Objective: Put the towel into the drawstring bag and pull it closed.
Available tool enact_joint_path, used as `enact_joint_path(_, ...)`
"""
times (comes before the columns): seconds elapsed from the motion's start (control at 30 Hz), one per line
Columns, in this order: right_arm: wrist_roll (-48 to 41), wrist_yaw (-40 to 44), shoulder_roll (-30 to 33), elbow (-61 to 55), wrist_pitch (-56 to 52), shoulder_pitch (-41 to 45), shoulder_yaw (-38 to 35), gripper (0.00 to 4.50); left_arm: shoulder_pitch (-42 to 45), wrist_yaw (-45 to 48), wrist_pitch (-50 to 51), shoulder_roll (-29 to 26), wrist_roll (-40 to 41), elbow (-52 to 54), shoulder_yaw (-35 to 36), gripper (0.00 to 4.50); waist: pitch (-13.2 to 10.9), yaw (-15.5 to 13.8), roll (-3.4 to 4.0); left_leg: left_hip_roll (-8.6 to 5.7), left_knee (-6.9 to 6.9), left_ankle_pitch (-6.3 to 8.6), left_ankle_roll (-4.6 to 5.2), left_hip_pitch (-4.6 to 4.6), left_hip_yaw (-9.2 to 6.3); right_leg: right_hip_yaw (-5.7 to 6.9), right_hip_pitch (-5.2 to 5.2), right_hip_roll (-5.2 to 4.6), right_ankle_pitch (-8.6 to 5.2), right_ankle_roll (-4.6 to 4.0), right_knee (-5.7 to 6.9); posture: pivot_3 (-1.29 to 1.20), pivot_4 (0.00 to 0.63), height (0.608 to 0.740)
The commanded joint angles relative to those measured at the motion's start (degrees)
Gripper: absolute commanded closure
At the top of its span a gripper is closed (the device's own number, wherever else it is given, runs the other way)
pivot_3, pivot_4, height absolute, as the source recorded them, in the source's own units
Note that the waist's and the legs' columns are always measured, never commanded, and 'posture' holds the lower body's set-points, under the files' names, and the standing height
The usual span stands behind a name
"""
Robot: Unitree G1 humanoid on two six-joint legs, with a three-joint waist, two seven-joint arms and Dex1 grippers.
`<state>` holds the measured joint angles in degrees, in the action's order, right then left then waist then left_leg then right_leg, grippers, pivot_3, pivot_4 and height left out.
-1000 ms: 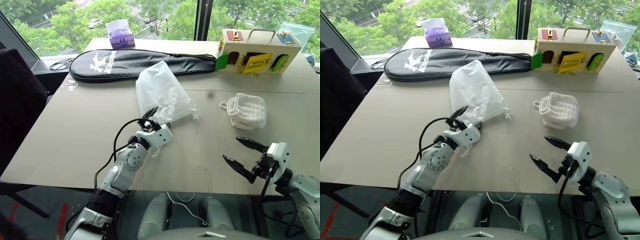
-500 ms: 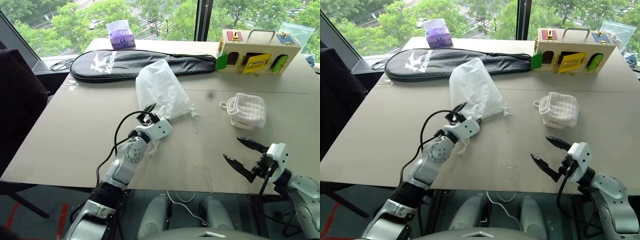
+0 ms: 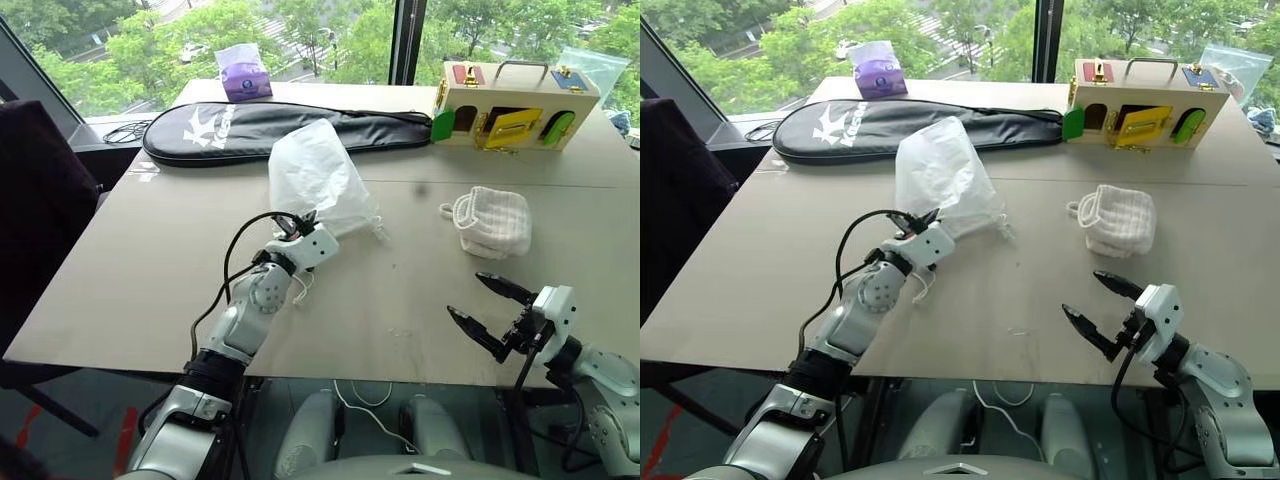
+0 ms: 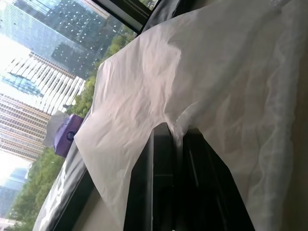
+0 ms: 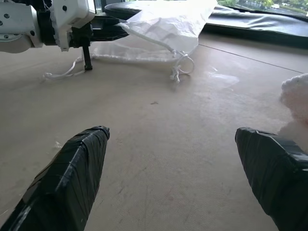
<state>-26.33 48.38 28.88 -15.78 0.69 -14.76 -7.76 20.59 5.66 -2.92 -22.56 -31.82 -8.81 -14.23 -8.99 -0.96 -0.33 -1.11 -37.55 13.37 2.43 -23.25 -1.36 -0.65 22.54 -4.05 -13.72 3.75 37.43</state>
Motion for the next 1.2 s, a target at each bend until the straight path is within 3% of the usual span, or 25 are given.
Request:
enact_joint_path(0.03,-0.5,-0.3,-0.2,-1.5,1.4,0.7,-1.3,0.0,1.3,-0.4,-0.7,-0.5,-0.2,1.1,0.5,4.46,0.0,0.0,0.0,0.0,0.0,0.0,0.0,0.0,-0.02,0.01,0.01,0.01,0.0,0.0,0.01,0.0,0.15,0.74)
enact_joint_path(0.27,-1.5,-2.9,-1.4,-2.3,2.3,5.4,-3.0,0.0,7.1,5.6,1.2,-0.5,5.5,4.1,3.5,4.46,-0.1,0.1,-0.08,0.02,-0.01,0.0,-0.01,-0.06,-0.02,0.03,0.07,0.02,0.0,0.0,0.05,0.0,0.15,0.74)
enact_joint_path(0.47,-0.5,-9.7,-1.7,-0.5,1.7,12.7,-7.8,0.0,14.3,13.7,10.0,2.2,14.9,5.1,7.0,4.46,-0.1,0.2,-0.08,-0.07,-0.01,0.0,-0.01,-0.23,-0.05,0.06,0.23,0.03,0.01,0.01,0.05,0.0,0.15,0.74)
enact_joint_path(0.57,2.7,-19.2,-1.3,3.1,-4.8,16.0,-10.7,0.0,16.1,15.4,20.0,6.8,22.1,6.3,10.9,4.46,-0.1,0.2,-0.08,-0.11,-0.01,0.0,-0.01,-0.28,-0.08,0.08,0.24,0.02,0.0,0.02,0.05,0.0,0.15,0.74)
enact_joint_path(0.63,0.9,-20.1,-0.1,6.4,-8.9,18.4,-12.1,0.0,18.0,17.9,23.5,7.6,26.8,7.2,12.9,4.46,-0.1,0.2,-0.12,-0.12,-0.01,-0.01,-0.02,-0.29,-0.11,0.11,0.24,0.03,0.0,0.02,0.08,0.0,0.15,0.74)
enact_joint_path(0.8,-4.6,-25.0,3.6,16.8,-29.4,28.7,-14.1,0.0,22.1,24.1,27.0,4.4,31.9,7.3,13.6,4.46,-0.1,0.7,-0.12,-0.14,-0.02,-0.02,-0.02,-0.42,-0.06,0.05,0.47,0.04,0.0,0.01,0.25,0.0,0.15,0.74)
enact_joint_path(1.07,-9.7,-26.0,1.4,33.8,-44.5,42.0,-15.3,0.0,25.1,28.5,30.3,-0.1,34.7,7.6,13.4,4.46,-0.1,1.7,-0.14,-0.16,-0.01,-0.02,-0.01,-0.45,-0.05,0.04,0.47,0.05,0.0,0.02,0.21,0.0,0.15,0.74)
enact_joint_path(1.2,-11.6,-24.4,-0.4,37.4,-50.6,44.6,-15.0,0.0,25.2,28.4,30.2,-1.2,35.1,7.7,13.5,4.46,-0.2,1.9,-0.23,-0.15,-0.01,-0.02,-0.01,-0.45,-0.02,-0.01,0.46,0.05,0.0,0.03,0.2,0.0,0.15,0.74)
